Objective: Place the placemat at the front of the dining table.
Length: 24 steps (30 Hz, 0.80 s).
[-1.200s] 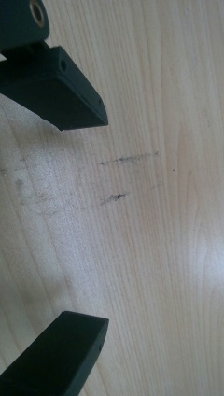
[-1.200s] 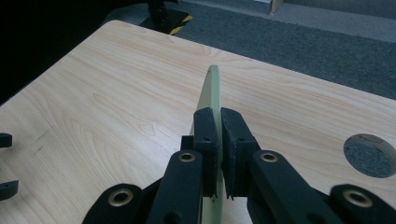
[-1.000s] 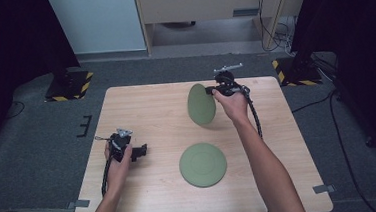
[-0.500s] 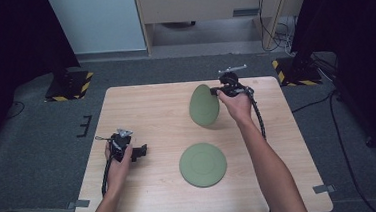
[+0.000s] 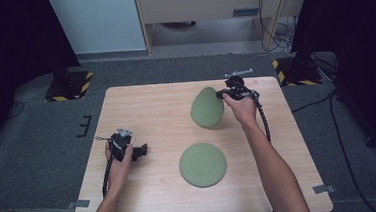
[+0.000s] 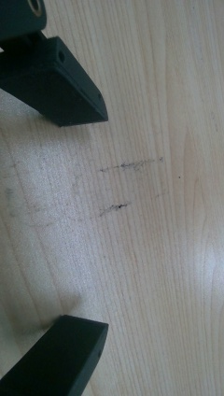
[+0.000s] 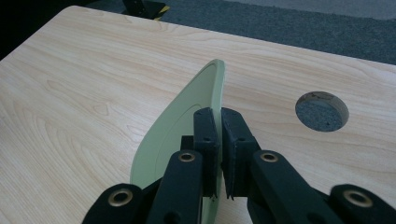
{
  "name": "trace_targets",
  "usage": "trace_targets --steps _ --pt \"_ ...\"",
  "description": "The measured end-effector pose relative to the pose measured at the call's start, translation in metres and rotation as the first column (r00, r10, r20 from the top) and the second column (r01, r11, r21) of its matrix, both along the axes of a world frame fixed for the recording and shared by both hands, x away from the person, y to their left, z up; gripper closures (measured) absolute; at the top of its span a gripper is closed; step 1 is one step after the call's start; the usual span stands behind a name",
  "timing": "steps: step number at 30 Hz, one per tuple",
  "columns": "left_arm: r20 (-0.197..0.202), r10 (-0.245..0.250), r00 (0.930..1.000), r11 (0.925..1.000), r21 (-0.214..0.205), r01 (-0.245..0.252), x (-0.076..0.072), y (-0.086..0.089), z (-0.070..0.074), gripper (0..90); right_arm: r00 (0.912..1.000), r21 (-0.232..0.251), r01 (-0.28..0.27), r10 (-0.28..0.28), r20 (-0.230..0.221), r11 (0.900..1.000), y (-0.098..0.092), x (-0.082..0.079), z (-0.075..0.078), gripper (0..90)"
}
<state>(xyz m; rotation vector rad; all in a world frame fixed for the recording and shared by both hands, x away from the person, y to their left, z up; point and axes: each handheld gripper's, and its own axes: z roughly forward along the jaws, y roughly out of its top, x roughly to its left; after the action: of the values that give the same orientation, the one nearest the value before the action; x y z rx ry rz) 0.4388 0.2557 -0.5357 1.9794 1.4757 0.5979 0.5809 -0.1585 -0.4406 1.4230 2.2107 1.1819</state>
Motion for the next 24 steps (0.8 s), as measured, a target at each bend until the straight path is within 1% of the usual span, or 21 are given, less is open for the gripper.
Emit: trace_targets --steps 20,24 --pt "0.004 0.003 1.0 1.0 -0.001 -0.003 0.0 -0.001 -0.001 0.1 0.9994 -0.001 0.023 -0.023 -0.027 0.9997 -0.014 0.001 -0.017 85.8" --pt "0.006 0.004 1.0 1.0 -0.001 -0.004 0.0 -0.001 -0.001 0.0 0.9992 -0.008 0.027 -0.027 -0.03 0.9996 -0.016 0.002 -0.021 85.8"
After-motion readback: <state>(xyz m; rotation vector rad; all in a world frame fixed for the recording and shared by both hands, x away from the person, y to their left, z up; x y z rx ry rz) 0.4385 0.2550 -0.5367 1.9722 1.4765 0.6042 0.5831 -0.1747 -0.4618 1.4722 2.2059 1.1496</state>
